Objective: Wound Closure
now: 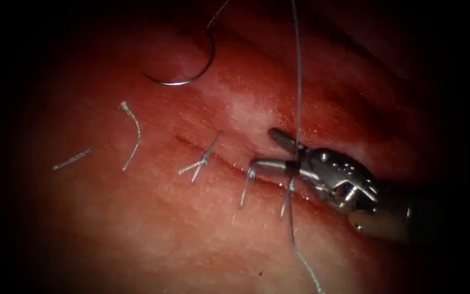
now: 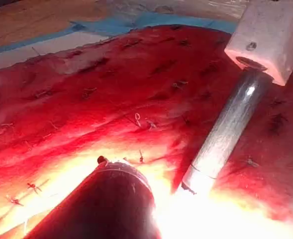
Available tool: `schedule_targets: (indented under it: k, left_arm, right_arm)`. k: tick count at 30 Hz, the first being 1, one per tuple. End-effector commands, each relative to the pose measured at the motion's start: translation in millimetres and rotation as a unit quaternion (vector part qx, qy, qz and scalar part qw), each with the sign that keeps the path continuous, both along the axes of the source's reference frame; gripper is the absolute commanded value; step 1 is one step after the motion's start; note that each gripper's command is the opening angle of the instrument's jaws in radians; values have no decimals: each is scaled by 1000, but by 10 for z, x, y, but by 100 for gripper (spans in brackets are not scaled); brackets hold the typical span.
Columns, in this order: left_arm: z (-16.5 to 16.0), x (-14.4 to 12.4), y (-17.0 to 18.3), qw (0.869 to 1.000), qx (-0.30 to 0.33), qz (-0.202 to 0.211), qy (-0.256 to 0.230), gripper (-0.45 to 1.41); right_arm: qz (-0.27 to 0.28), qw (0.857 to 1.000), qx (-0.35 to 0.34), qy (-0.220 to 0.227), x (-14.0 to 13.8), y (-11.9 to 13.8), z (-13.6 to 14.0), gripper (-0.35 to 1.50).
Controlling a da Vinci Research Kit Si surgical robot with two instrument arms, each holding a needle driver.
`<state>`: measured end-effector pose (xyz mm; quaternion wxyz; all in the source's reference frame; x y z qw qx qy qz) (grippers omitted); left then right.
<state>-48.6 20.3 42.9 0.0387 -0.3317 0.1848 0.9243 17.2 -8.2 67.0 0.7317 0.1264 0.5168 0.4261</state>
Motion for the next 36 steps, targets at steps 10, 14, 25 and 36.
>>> schedule_targets:
  k: [10, 14, 25, 36]
  left_arm:
    - [-3, -10, 2, 1000, -4, 0, -4, -45]
    - [-3, -10, 2, 1000, -4, 0, -4, -45]
    - [-10, -12, -3, 1000, -5, 0, -5, -45]
    - [-3, -10, -11, 1000, -10, 3, -4, -45]
  right_arm:
    - [2, 1000, 1, 0, 12, 0, 5, 81]
    - [3, 1000, 1, -1, 14, 0, 5, 81]
    - [1, 1000, 1, 0, 21, -9, 2, -35]
    - [33, 998, -54, 15, -20, 12, -24, 44]
